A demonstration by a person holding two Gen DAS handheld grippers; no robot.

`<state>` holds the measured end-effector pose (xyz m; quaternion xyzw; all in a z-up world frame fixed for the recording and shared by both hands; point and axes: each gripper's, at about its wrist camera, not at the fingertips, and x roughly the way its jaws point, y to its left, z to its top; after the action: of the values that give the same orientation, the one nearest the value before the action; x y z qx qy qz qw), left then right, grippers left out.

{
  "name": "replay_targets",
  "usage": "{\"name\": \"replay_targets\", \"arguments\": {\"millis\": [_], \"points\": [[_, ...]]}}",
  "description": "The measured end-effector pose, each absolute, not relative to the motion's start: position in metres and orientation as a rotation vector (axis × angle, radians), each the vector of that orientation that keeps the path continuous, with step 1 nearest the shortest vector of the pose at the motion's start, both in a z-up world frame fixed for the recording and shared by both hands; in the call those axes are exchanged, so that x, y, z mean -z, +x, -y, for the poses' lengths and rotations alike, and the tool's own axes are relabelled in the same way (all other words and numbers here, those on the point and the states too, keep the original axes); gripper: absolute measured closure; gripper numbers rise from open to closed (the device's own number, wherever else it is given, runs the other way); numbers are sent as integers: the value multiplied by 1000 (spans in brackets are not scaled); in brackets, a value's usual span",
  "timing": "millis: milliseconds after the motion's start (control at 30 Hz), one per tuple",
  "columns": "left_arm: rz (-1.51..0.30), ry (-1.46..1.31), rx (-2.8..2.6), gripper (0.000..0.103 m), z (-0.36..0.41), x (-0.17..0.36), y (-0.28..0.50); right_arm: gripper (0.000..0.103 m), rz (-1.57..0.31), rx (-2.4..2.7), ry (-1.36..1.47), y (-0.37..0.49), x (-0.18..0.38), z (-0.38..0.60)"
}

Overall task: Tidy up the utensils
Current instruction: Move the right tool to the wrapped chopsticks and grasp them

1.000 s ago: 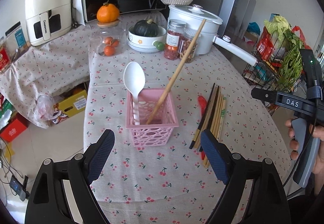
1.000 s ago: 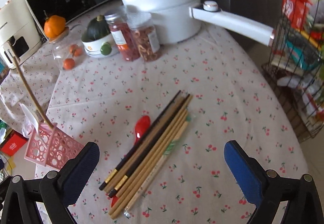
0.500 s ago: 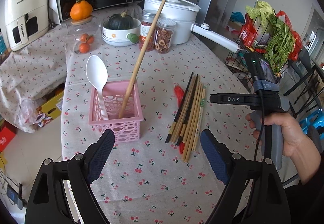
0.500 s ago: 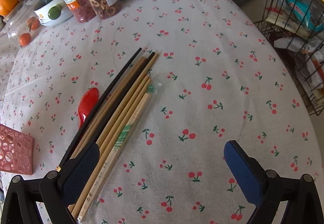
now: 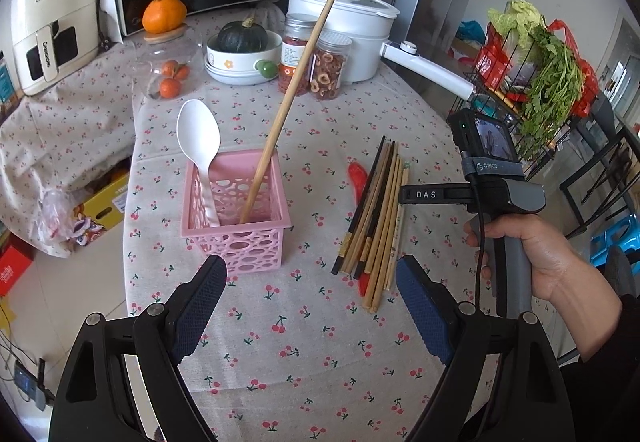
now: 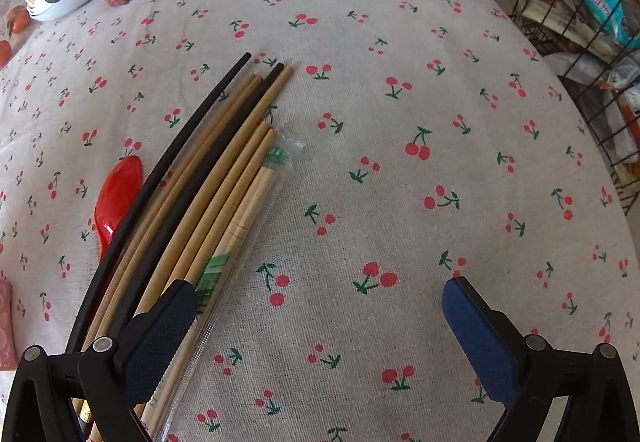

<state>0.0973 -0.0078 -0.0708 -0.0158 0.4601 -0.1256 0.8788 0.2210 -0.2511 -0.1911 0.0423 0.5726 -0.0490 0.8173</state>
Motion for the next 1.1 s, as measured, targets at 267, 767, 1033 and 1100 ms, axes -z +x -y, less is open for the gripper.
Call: {"name": "replay_targets", "arguments": {"millis": [267, 767, 1033, 1100], "points": [[-957, -37, 259, 15, 5, 71, 96, 2, -1223, 129, 89, 224, 193, 250], [-958, -37, 261, 15, 9, 69, 94, 1, -1309, 160, 74, 228, 197, 249], [-957, -40, 258, 15, 7, 70, 94, 1, -1303, 143, 59, 222, 198, 252], [-956, -39, 259, 15, 7, 69, 94, 1, -1311, 130, 53, 221, 198, 251]]}}
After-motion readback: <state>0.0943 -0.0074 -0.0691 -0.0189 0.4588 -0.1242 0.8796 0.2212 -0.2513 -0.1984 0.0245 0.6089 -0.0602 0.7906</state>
